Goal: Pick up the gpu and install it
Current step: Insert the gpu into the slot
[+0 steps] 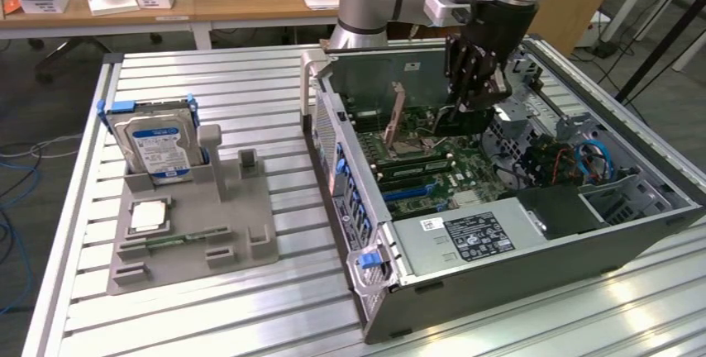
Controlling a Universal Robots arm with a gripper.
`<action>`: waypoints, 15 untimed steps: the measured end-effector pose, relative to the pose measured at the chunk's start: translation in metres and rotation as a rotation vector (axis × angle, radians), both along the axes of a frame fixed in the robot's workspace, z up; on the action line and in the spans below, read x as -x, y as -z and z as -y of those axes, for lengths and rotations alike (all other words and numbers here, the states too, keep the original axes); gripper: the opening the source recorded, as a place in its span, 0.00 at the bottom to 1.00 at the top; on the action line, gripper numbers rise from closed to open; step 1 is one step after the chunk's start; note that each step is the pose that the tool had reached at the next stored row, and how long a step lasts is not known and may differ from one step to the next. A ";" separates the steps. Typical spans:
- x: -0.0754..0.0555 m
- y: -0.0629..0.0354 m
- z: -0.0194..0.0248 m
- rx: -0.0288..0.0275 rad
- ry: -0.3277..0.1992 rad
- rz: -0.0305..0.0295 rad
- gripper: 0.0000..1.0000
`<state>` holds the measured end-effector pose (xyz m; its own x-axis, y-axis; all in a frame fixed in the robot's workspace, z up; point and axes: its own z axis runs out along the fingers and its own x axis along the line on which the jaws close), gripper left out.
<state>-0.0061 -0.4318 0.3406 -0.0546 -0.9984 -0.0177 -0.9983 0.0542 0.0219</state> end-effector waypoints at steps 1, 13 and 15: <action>0.000 0.0000 0.0000 0.0000 0.000 0.0000 0.26; 0.000 0.0009 0.0036 -0.0001 0.000 0.0001 0.26; 0.000 0.0013 0.0044 -0.0002 0.000 0.0001 0.26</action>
<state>-0.0062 -0.4361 0.3394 -0.0548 -0.9983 -0.0178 -0.9983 0.0544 0.0218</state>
